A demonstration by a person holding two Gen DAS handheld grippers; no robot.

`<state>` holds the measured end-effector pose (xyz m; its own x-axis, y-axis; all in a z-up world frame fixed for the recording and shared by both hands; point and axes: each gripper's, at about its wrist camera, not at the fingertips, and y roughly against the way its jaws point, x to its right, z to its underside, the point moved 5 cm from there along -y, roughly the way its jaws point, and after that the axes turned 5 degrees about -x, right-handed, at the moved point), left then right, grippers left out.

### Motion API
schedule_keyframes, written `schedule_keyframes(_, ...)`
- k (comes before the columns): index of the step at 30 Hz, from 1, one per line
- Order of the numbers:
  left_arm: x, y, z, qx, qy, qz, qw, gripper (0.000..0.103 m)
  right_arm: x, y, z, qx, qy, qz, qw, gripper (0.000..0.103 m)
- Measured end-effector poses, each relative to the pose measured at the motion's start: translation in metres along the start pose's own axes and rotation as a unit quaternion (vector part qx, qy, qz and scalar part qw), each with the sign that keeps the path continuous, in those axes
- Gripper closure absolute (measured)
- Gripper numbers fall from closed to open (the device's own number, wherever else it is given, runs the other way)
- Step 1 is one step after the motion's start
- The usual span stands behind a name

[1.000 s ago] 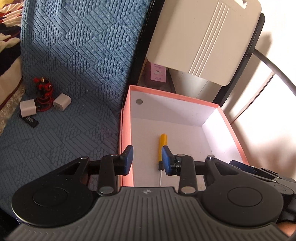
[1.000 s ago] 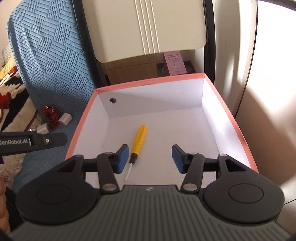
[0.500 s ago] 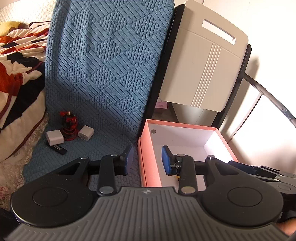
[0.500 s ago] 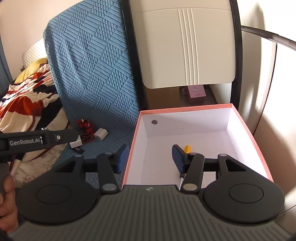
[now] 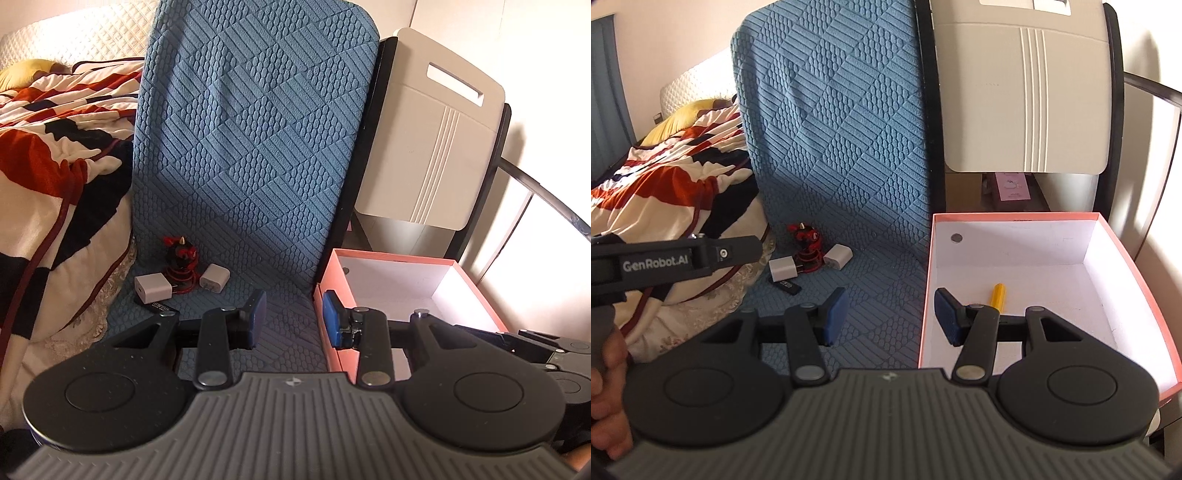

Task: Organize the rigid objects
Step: 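Withdraw both open grippers from the box back toward the mat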

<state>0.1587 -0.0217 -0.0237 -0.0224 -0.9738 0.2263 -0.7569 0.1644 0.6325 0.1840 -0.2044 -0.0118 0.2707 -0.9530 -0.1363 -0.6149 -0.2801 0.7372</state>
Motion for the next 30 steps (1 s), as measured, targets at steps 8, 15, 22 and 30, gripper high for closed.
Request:
schedule_keyframes(8,-0.037,-0.005,0.011,-0.004,0.003,0.000,1.0000,0.064,-0.035,-0.021,0.010,-0.008,0.006,-0.004,1.000,0.048)
schedule_keyframes(15,-0.068,-0.010,0.029,-0.013,-0.011,-0.021,0.9996,0.064,-0.061,-0.041,0.028,-0.023,0.016,-0.005,1.000,0.048)
schedule_keyframes(22,-0.088,-0.013,0.044,-0.021,-0.002,-0.015,0.9997,0.064,-0.079,-0.055,0.049,-0.037,0.022,0.001,0.999,0.048)
schedule_keyframes(30,-0.106,-0.010,0.048,-0.004,0.031,-0.005,0.9995,0.064,-0.090,-0.068,0.067,-0.055,0.022,-0.008,0.998,0.048)
